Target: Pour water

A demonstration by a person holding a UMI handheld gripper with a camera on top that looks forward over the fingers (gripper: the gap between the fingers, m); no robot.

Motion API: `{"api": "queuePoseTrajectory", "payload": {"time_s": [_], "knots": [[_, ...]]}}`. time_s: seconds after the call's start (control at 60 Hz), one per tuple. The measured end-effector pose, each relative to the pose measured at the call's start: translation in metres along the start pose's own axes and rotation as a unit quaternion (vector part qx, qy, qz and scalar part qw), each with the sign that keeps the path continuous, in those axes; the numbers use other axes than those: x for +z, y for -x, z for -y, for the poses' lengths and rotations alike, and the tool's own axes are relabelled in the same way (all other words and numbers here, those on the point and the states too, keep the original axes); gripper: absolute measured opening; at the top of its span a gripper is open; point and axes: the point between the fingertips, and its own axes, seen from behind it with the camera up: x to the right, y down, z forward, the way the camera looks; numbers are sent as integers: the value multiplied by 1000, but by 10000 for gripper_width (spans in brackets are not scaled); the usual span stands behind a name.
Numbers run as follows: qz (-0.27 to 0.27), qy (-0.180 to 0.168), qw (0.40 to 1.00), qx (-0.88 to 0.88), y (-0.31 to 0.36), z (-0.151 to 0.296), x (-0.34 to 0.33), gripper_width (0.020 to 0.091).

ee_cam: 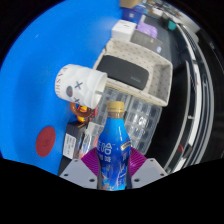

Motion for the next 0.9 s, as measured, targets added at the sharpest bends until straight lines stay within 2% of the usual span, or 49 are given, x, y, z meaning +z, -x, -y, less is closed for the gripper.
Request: {"api": "queuePoseTrajectory", "payload": {"time_s": [0.2, 0.517, 0.633, 0.717, 0.8, 0.817, 0.9], "knots": [[-17, -1, 993, -117, -6, 9, 15, 336], [-18, 6, 997, -78, -10, 5, 16, 336], [-4, 19, 997, 70, -6, -5, 11, 337], [17, 21, 977, 212, -2, -14, 8, 348], [19, 25, 935, 352, 2, -14, 5, 348], [28, 17, 924, 381, -1, -19, 4, 347], [44, 13, 844, 534, 2, -22, 4, 347]]}}
